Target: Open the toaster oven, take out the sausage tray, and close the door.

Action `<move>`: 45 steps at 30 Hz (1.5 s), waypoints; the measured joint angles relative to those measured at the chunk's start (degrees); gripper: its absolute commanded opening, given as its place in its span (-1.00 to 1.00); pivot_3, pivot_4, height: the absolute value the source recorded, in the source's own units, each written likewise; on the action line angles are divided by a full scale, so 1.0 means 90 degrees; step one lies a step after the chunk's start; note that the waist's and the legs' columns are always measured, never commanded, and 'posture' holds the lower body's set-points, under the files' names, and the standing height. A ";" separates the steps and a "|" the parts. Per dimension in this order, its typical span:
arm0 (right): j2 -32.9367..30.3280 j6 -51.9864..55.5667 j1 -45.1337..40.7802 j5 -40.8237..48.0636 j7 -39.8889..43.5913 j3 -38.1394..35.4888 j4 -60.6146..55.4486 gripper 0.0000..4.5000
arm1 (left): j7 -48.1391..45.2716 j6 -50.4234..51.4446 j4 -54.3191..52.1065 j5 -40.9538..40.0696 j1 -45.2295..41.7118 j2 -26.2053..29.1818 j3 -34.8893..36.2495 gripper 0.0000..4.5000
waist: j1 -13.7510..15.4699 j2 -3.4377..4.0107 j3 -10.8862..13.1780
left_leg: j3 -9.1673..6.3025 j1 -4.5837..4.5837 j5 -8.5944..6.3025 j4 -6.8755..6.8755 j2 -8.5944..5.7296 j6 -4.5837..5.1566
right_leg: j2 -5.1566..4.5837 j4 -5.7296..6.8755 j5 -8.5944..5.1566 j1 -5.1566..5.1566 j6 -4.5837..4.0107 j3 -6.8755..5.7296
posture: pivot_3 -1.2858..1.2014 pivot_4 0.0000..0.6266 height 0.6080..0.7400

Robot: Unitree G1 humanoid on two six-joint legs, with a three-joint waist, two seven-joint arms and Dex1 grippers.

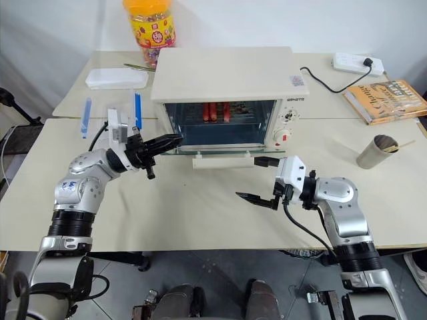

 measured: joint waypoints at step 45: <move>0.1517 -0.0264 -0.3873 -0.5891 -0.6213 0.2602 0.3702 0.60 | 0.0862 -0.0154 -0.2620 -0.0527 0.2954 0.0260 0.1168 1.00 | -0.0253 -0.0016 0.0000 | -0.0003 -0.0003 -0.0033 0.0037 0.0028 0.0012 | 0.0006 0.0048 0.0005 -0.0036 -0.0020 0.0036 | 0.03 -0.52 1.00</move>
